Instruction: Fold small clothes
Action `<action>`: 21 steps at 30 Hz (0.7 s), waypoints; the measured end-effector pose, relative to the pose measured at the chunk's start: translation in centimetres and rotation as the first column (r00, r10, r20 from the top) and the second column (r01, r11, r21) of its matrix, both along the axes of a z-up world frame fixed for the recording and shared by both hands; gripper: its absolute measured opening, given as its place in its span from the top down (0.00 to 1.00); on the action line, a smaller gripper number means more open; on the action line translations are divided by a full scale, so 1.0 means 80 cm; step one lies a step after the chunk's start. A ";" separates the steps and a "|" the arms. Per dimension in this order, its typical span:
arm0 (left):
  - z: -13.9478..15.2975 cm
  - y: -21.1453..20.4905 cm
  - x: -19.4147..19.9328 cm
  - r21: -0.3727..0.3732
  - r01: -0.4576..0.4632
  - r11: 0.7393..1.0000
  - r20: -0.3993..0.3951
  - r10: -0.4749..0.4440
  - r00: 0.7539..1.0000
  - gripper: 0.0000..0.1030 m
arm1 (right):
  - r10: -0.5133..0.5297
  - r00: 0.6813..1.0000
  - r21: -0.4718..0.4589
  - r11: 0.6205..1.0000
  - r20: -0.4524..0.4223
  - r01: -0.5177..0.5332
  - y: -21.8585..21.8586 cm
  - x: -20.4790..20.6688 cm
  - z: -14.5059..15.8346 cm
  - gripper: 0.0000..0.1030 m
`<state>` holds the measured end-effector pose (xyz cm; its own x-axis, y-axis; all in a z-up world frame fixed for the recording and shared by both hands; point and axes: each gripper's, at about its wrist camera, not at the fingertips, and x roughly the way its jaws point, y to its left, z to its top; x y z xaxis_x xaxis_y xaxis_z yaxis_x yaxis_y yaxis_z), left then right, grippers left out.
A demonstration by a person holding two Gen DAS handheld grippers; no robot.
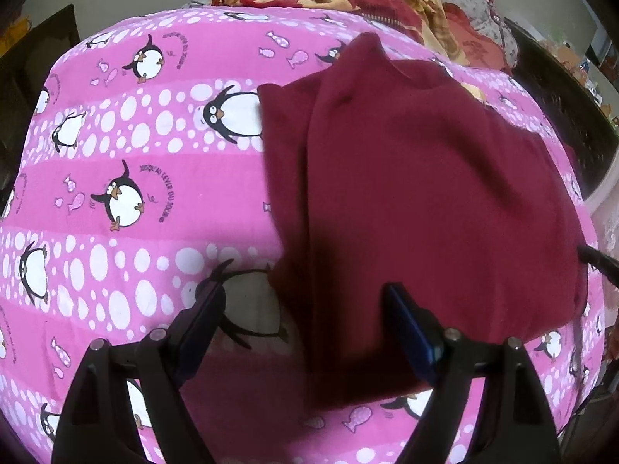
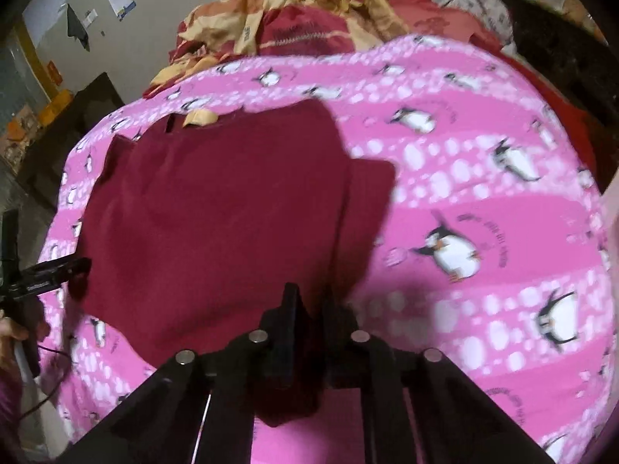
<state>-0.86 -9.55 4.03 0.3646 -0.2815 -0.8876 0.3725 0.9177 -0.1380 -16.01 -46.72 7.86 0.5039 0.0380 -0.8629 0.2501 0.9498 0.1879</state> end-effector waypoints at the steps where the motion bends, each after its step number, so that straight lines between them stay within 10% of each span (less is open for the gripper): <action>1: -0.001 -0.001 0.000 0.002 0.000 1.000 -0.003 0.000 1.000 0.19 | -0.014 1.000 0.034 0.999 -0.012 0.014 -0.006 0.000 -0.006 0.90; 5: 0.002 0.000 -0.003 -0.012 -0.004 1.000 -0.006 0.004 1.000 0.19 | -0.038 0.998 0.184 0.982 0.046 0.029 -0.014 -0.017 0.001 0.87; 7: 0.002 0.002 -0.005 -0.010 -0.001 1.000 -0.008 0.001 1.000 0.19 | -0.035 0.998 0.258 0.966 0.049 0.021 -0.012 -0.031 0.003 0.70; 8: 0.002 0.003 -0.007 -0.012 0.002 1.000 -0.009 -0.002 1.000 0.19 | -0.020 0.999 0.269 0.963 0.050 0.006 -0.008 -0.037 0.004 0.57; 12: 0.000 0.006 -0.010 -0.015 -0.001 1.000 -0.015 0.001 1.000 0.19 | 0.050 0.998 0.249 0.967 0.024 -0.054 0.026 -0.054 -0.004 0.55; 14: 0.000 0.008 -0.011 -0.022 -0.013 1.000 -0.024 0.013 1.000 0.19 | 0.079 0.996 0.191 0.978 0.035 -0.084 0.041 -0.059 -0.005 0.60; 15: 0.000 0.008 -0.011 -0.024 -0.016 1.000 -0.026 0.016 1.000 0.19 | 0.093 0.995 0.142 0.985 0.035 -0.097 0.047 -0.057 -0.005 0.86; 16: 0.001 0.009 -0.012 -0.022 -0.018 1.000 -0.028 0.017 0.999 0.19 | 0.103 0.994 0.113 0.988 0.028 -0.106 0.051 -0.056 -0.004 0.90; 21: 0.010 0.011 -0.017 -0.018 -0.003 1.000 -0.006 0.002 1.000 0.19 | 0.117 0.993 0.030 0.993 0.032 -0.118 0.038 -0.064 0.026 0.91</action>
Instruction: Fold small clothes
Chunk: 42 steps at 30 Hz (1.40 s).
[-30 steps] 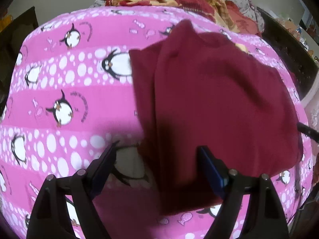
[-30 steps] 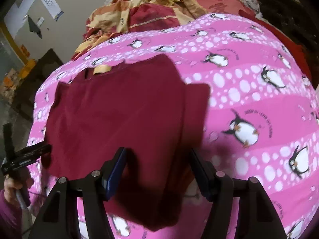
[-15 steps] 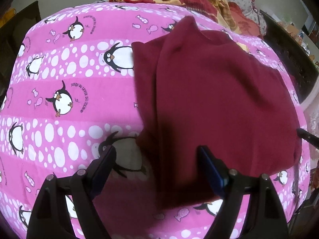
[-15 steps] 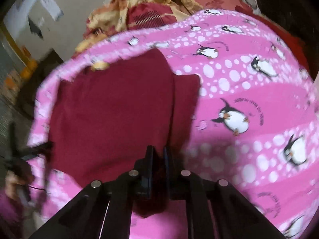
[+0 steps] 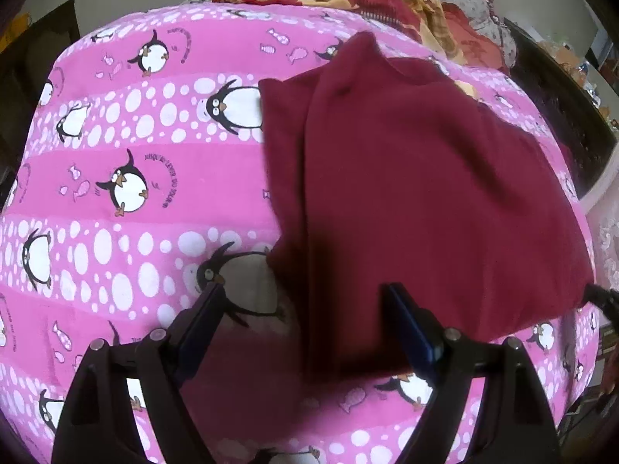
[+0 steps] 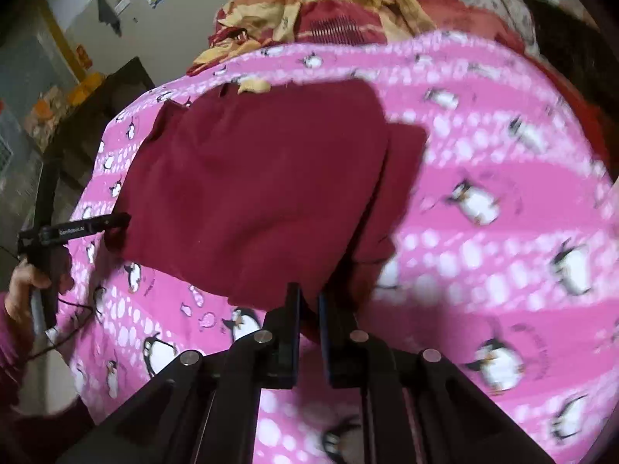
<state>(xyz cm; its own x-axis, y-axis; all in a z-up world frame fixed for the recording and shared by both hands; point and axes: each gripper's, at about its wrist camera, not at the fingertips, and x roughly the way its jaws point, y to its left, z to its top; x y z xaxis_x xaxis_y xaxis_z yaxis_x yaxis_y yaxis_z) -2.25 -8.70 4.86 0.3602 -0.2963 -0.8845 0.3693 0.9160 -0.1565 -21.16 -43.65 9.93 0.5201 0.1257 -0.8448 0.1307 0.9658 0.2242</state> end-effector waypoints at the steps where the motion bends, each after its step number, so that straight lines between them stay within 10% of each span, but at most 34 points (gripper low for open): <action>1: 0.000 0.000 -0.001 -0.003 0.002 1.000 0.002 -0.002 1.000 0.19 | -0.010 1.000 -0.002 1.000 -0.009 0.010 -0.006 -0.001 -0.003 0.91; 8: -0.010 -0.001 -0.001 0.000 -0.020 1.000 -0.013 0.020 1.000 0.19 | -0.044 0.995 0.047 0.998 -0.085 0.048 -0.007 0.000 -0.033 0.90; 15: -0.005 -0.009 -0.006 0.035 -0.015 0.999 0.037 0.014 0.999 0.19 | -0.126 0.992 -0.002 0.992 -0.001 0.126 -0.004 0.025 0.012 0.60; 31: -0.014 -0.026 0.008 0.047 -0.009 0.999 0.036 0.008 0.999 0.19 | 0.178 0.983 -0.125 0.975 -0.044 -0.182 0.149 0.240 -0.053 0.60; 42: -0.020 -0.013 0.012 -0.016 -0.017 1.000 0.002 0.017 1.000 0.19 | 0.187 0.982 -0.137 0.974 0.025 -0.182 0.188 0.307 -0.014 0.58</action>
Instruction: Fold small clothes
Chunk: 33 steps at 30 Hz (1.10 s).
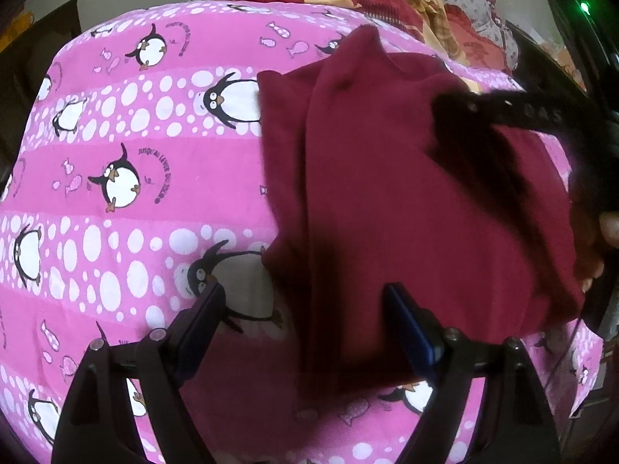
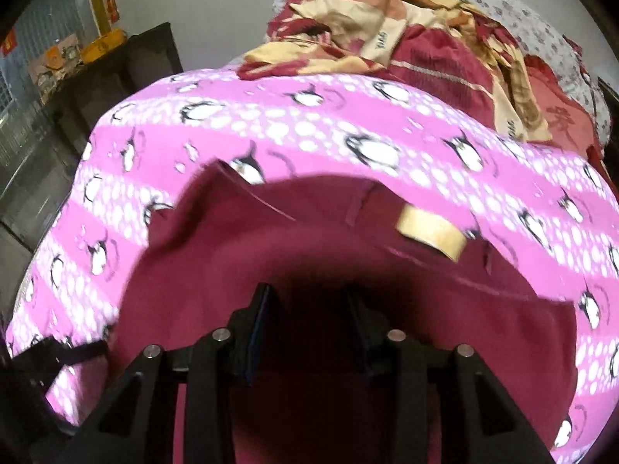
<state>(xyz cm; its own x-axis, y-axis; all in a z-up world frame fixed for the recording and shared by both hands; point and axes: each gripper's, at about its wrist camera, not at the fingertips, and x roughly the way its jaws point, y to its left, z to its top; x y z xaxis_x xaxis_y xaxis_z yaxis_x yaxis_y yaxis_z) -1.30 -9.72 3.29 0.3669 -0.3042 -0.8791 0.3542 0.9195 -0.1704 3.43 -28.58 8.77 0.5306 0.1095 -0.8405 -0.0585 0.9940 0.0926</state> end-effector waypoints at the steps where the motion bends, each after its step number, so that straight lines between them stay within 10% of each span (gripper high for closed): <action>1: 0.000 0.004 -0.001 -0.015 -0.001 1.000 -0.006 0.001 1.000 0.19 | 0.004 1.000 -0.004 1.000 0.005 -0.004 0.004 0.003 0.001 0.58; 11: -0.010 0.035 0.004 -0.161 -0.036 0.986 -0.064 0.026 0.998 0.19 | 0.005 0.994 -0.151 0.988 0.106 0.012 0.040 -0.007 0.035 0.57; 22: -0.015 0.034 0.007 -0.196 -0.058 0.979 -0.069 0.046 0.997 0.17 | 0.092 0.983 0.220 0.974 -0.161 -0.055 0.069 0.070 -0.042 0.57; 25: -0.016 0.037 0.009 -0.214 -0.058 0.975 -0.069 0.044 0.997 0.16 | 0.083 0.986 0.265 0.963 -0.148 -0.041 0.073 0.070 -0.032 0.38; 33: -0.022 0.053 -0.004 -0.247 -0.067 0.967 -0.040 0.059 0.997 0.13 | 0.162 0.965 -0.138 0.972 -0.205 -0.192 0.162 0.082 -0.057 0.08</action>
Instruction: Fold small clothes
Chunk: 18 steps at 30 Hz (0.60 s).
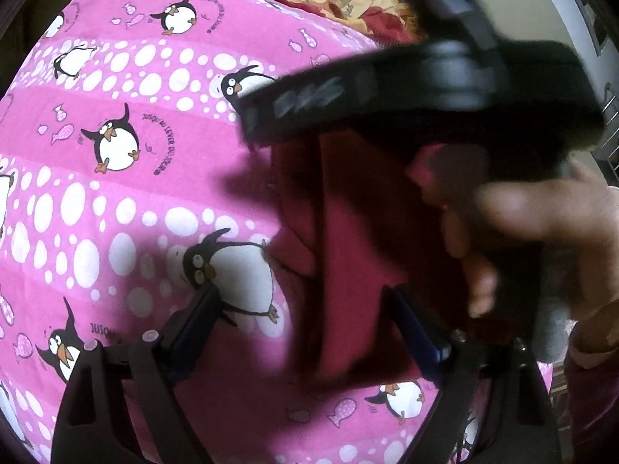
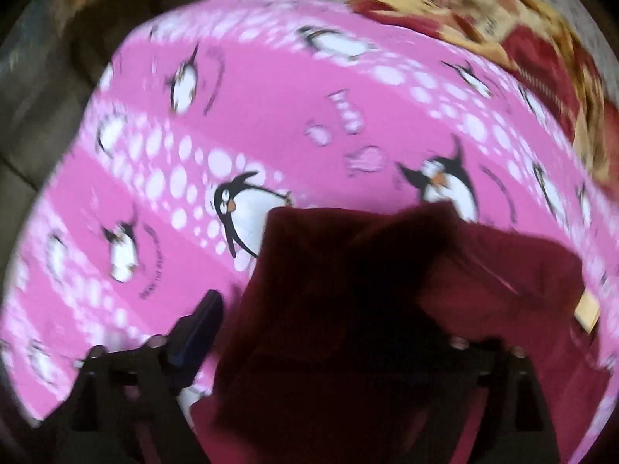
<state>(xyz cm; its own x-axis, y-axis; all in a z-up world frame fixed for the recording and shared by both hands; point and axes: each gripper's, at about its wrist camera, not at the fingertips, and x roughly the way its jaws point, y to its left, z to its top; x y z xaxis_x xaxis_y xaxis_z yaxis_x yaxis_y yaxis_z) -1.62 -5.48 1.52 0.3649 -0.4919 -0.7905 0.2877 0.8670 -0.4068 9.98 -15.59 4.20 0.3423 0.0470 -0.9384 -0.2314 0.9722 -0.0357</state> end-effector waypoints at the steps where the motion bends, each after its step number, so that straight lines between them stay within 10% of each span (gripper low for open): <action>1: 0.000 0.001 -0.002 -0.002 -0.003 1.000 0.004 0.003 1.000 0.13 | 0.003 1.000 -0.009 1.000 0.013 -0.003 0.002 -0.002 0.000 0.09; 7: 0.003 -0.003 -0.005 -0.013 -0.018 1.000 0.007 0.018 1.000 0.13 | -0.019 0.999 0.162 0.987 0.050 0.011 -0.052 -0.034 0.031 0.77; 13: 0.015 -0.024 0.000 -0.094 0.019 0.995 0.027 -0.016 1.000 0.18 | -0.106 0.994 0.431 0.899 0.032 0.082 -0.124 -0.062 0.066 0.81; 18: 0.029 -0.051 -0.012 -0.099 0.112 0.989 0.046 -0.108 0.993 0.77 | -0.141 0.990 0.502 0.855 -0.009 0.127 -0.153 -0.067 0.067 0.78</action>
